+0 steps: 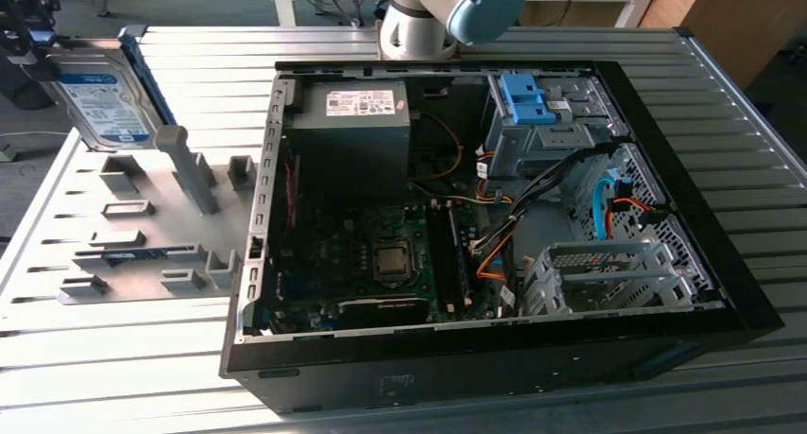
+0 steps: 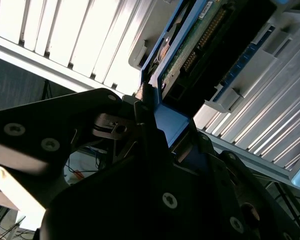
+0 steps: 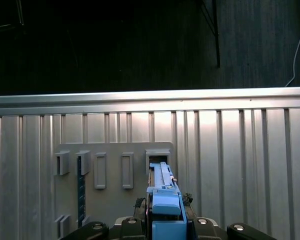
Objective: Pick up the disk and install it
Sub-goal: 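Pick up the disk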
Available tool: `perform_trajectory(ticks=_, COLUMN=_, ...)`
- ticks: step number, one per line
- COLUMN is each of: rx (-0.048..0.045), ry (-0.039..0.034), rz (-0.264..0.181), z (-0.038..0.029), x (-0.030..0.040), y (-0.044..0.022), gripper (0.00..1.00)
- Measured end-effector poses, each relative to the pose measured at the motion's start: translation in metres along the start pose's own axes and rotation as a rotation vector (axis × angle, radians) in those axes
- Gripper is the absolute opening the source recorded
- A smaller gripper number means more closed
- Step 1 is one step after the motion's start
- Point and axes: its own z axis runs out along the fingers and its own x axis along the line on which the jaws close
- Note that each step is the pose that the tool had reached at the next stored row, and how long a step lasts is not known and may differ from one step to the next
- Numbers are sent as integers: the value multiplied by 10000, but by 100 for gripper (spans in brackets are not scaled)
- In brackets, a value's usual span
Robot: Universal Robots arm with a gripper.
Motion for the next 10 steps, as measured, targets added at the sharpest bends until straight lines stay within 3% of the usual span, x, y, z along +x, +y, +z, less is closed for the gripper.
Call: perform_trajectory(ticks=10, rx=0, ry=0, rz=0, z=-47, x=1, y=1, gripper=37)
